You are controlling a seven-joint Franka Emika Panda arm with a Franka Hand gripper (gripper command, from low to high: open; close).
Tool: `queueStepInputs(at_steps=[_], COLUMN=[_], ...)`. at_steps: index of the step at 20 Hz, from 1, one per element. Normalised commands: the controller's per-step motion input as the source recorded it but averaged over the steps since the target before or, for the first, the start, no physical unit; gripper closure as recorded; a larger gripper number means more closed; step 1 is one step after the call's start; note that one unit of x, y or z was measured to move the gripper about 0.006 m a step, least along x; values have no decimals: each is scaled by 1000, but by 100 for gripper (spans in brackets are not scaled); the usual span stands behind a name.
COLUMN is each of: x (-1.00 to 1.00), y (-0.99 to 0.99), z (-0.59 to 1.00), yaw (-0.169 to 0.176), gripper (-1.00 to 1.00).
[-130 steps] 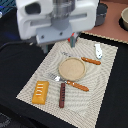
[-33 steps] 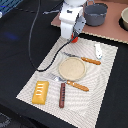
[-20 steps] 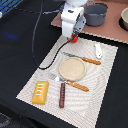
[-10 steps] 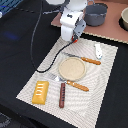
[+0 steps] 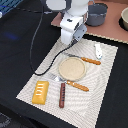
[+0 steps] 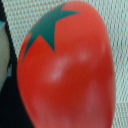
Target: Interact with the objects in diverse but meaningful ways.
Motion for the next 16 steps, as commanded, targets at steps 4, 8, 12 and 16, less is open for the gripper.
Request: queueStepInputs(at_steps=[4,8,12,16], x=[59,61,91,66], y=[84,118,159,196], z=[-272,-248,-209,31], yaw=[-3,-1,0,0], gripper=[100,100,100,100])
